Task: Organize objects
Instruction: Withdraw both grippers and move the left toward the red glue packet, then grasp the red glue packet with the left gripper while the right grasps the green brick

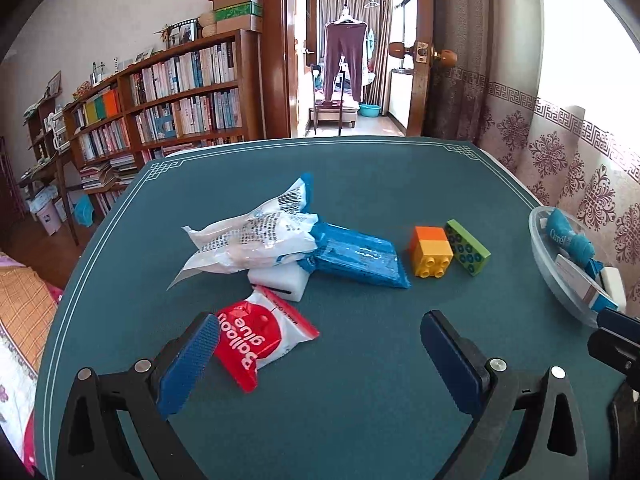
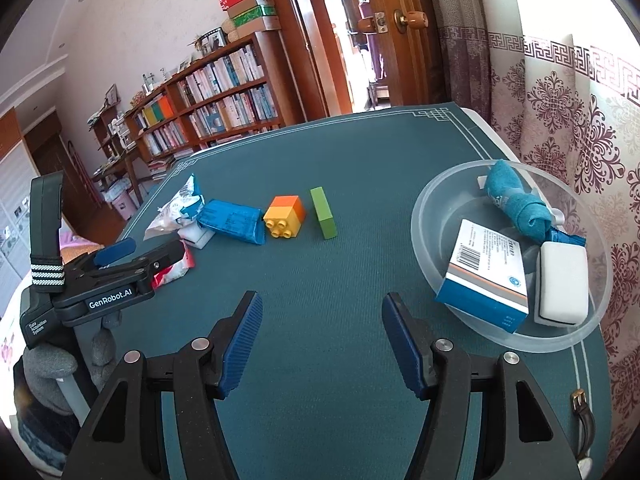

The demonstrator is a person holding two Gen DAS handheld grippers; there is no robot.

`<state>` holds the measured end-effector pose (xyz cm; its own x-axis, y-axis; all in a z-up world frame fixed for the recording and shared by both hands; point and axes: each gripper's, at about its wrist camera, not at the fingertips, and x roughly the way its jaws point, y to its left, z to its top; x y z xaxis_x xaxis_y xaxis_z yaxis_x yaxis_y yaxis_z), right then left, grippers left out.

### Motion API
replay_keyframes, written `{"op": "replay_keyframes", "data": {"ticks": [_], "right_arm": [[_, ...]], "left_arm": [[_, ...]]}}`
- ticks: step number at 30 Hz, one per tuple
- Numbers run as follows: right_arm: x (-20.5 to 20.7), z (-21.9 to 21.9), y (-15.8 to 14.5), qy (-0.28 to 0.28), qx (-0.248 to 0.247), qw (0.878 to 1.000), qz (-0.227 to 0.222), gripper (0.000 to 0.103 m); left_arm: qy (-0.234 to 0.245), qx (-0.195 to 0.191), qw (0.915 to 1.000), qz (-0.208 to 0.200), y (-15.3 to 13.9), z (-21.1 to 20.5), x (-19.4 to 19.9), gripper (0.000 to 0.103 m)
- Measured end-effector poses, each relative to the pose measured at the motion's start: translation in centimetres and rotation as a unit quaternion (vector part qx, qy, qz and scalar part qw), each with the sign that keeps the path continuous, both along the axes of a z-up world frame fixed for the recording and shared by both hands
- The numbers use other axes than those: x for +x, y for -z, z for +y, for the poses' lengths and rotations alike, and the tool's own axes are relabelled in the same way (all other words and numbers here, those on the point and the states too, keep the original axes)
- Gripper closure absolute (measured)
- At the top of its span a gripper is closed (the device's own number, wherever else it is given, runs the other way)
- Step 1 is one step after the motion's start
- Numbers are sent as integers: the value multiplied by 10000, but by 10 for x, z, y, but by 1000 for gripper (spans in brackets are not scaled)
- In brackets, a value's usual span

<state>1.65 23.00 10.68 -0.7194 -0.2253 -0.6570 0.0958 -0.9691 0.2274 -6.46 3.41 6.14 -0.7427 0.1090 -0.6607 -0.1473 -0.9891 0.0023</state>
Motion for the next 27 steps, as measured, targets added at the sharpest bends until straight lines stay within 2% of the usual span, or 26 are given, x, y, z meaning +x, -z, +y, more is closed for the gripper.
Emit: {"op": "replay_keyframes", "data": {"ticks": [4,8,13,17,22,25,27], "right_arm": [[-4,-14,7,-112,-5,9999,-113,39],[-7,-27,13,-228,17,9995,-217,39],[-11,-39,19,-337,29,9990,-308,39],[-12,-45,25,-387,18,9985,-386,39],[-13,-46,30,-403,5,9981,-465,39],[-13,-47,31,-400,2,9980,-488,39],[-14,-46,32,-398,8,9980,-498,39]], "left_arm": [[-170,10,9998,-104,13,-22,-9,1],[-105,41,9999,-104,22,-36,-18,1],[162,64,9997,-146,29,-38,-29,1],[283,150,9988,-357,38,-37,-35,1],[346,27,9986,-387,40,-34,-34,1],[386,-90,9983,-433,43,-30,-34,14],[422,-113,9977,-515,46,-29,-35,30]]}}
